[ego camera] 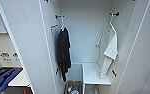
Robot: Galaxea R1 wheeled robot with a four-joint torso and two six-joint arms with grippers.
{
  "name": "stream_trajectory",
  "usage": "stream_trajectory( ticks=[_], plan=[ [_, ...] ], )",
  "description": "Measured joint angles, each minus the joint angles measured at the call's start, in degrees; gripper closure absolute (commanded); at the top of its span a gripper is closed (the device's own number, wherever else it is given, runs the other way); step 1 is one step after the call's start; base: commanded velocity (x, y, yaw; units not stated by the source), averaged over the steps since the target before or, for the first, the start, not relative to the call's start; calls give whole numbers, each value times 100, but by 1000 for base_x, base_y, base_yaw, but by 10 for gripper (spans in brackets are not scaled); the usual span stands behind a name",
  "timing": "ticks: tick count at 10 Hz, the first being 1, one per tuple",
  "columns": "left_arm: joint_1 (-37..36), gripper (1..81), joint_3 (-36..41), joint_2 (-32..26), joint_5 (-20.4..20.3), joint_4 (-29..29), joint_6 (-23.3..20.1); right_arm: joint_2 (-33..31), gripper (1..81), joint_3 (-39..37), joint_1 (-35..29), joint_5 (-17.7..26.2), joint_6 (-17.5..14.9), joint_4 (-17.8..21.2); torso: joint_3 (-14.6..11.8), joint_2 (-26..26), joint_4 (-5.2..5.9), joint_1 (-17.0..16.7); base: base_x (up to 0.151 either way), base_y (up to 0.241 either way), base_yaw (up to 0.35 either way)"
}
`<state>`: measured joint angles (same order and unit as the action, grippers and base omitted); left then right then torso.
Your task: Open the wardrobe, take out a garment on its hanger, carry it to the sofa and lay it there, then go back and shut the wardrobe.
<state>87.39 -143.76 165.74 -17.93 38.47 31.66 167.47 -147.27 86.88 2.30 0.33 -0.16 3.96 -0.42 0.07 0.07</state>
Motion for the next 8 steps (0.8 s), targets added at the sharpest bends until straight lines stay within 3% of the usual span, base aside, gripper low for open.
stream_trajectory(
  ticks=[2,4,6,8],
  plan=[
    [30,10,-124,107,206,-66,41,2,10,22,94,-110,0,6,-2,-2,0,0,0,0,0],
    [12,10,-412,335,981,-79,61,9,10,28,105,-115,0,13,-5,-2,0,0,0,0,0],
    [-16,10,-692,441,1375,-204,6,37,10,30,93,-123,-2,11,-5,-5,0,0,0,0,0],
    [-63,10,-709,449,1524,-841,-584,35,10,30,116,-123,-2,6,-5,-5,0,0,0,0,0]
  ],
)
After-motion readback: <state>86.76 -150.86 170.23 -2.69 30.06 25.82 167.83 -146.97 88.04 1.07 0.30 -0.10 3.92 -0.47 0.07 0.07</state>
